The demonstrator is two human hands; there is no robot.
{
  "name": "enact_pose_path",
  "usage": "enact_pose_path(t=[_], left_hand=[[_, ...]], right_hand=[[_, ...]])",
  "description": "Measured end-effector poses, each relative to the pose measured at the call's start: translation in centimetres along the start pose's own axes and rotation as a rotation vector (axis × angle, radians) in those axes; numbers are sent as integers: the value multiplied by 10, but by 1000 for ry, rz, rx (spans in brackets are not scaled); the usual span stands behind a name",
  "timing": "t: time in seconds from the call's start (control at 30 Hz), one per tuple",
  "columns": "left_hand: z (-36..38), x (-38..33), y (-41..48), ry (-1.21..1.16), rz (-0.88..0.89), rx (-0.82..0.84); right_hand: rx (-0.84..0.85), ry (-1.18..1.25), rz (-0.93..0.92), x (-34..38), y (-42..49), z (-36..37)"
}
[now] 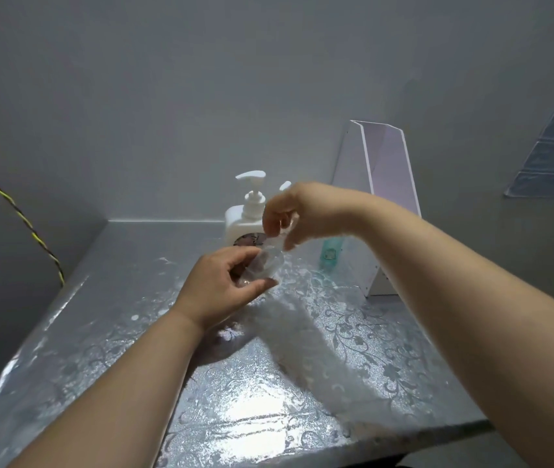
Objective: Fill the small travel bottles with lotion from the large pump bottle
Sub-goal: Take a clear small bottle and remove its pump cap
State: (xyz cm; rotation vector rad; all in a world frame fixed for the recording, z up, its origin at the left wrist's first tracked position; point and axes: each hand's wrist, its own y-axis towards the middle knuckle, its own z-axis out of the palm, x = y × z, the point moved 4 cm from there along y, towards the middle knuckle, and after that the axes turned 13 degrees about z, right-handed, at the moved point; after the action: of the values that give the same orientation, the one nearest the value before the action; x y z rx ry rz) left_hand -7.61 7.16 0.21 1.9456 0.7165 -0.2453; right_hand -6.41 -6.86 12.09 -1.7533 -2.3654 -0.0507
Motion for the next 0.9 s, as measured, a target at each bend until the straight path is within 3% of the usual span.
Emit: enact_pose_path(t=[0.1, 0.27, 0.47, 0.57, 0.67, 0.9], left_hand=[[0, 1, 0, 33, 10, 24], [-2, 6, 0, 48, 17, 59], [4, 8, -2, -341, -166, 65], [8, 10, -4, -490, -267, 103], [9, 13, -5, -522, -293, 112], [4, 24, -7, -512, -277, 3]], right_hand=[[54, -73, 59, -1, 1, 6], [-25, -273, 65, -1, 2, 6], [-137, -322, -9, 4, 3, 7], [-277, -345, -39, 2, 7, 7], [-347, -324, -13, -9, 8, 2], [-291, -347, 84, -22, 7, 4]])
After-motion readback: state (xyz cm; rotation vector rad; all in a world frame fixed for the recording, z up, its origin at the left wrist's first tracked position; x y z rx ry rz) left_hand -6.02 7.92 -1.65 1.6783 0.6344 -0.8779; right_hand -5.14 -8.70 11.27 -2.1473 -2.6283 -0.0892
